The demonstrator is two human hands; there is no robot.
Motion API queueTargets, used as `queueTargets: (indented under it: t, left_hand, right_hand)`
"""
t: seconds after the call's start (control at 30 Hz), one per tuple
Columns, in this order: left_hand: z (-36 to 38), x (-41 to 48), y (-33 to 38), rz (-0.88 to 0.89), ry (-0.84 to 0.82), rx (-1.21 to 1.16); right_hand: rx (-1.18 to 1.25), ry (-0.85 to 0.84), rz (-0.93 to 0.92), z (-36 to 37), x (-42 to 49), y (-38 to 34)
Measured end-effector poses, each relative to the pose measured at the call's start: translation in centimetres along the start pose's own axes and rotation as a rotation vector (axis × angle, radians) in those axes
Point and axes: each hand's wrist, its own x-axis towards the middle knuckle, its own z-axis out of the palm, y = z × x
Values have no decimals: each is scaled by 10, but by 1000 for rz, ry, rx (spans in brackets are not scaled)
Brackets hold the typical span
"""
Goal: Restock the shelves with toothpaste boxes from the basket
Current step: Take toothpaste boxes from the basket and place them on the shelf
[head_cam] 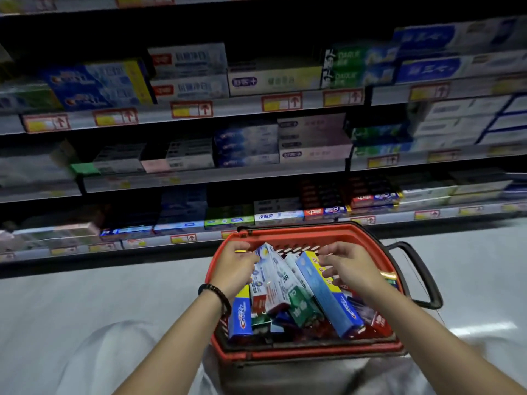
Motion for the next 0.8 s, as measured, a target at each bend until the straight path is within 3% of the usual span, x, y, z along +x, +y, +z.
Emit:
queueTargets:
  t: [0.47, 0.8]
  left_hand:
    - [113, -25, -35, -95, -195, 13]
    - [156, -27, -43, -134, -302, 38]
  right_hand:
    - [-40, 175, 73, -32, -18, 74]
    - [-374, 128, 56, -29, -31, 89]
